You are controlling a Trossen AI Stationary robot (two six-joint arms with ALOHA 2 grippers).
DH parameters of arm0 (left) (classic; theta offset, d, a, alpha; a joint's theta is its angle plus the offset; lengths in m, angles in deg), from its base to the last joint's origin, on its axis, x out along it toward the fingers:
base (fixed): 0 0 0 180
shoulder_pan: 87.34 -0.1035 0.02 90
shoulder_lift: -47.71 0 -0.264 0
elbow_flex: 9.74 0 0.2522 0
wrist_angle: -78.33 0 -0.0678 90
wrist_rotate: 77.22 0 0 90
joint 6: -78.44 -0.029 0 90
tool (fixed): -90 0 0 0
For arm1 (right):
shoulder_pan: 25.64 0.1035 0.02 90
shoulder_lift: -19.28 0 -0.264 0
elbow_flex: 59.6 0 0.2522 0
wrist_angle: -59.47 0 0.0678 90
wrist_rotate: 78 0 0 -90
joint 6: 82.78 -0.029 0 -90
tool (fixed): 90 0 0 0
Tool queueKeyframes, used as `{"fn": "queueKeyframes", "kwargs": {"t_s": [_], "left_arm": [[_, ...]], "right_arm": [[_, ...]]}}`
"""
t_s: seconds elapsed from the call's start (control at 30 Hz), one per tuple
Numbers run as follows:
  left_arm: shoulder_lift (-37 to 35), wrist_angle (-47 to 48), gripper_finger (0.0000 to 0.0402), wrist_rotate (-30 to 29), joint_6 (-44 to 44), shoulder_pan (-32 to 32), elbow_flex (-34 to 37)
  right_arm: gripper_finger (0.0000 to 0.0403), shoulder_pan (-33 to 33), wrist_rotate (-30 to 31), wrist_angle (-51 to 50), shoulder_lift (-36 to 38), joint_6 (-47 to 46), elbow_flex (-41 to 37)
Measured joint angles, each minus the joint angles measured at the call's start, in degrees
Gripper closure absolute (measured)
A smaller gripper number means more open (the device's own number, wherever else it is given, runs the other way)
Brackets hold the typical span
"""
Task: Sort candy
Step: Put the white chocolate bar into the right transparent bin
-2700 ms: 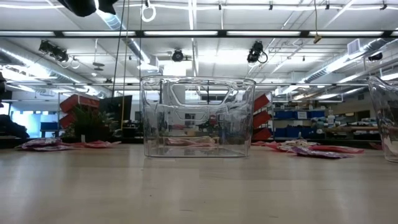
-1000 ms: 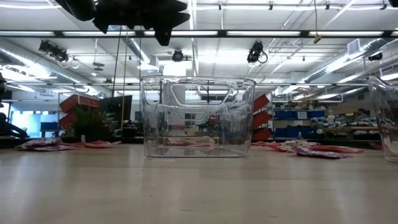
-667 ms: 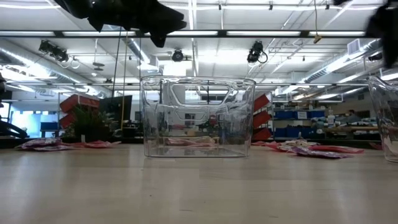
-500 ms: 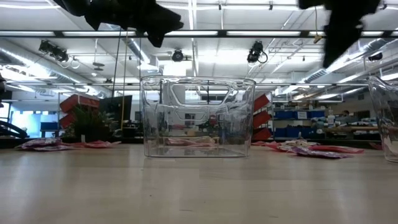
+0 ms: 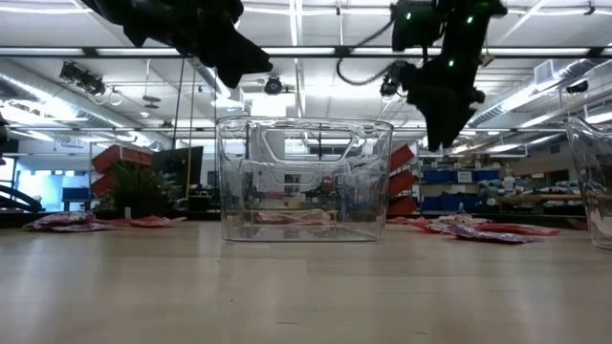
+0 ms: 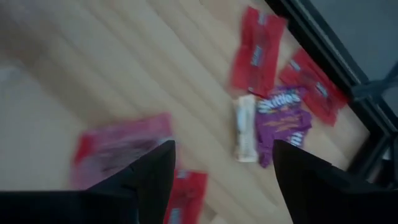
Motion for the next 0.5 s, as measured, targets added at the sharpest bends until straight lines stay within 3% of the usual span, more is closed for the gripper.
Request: {"fn": "queueKeyframes", "kwargs": {"t_s": [0.2, 0.5], "left_arm": [[0.0, 0.6, 0.0285, 0.0, 0.0, 0.0, 0.0], [0.0, 1.4, 0.0285, 0.0, 0.0, 0.0, 0.0]], "right_arm": [[0.0151, -6.3, -2.4, 1.2, -4.6, 3.5, 0.0], [0.0151, -10.4, -2.8, 1.8, -11.6, 4.6, 0.0]]}}
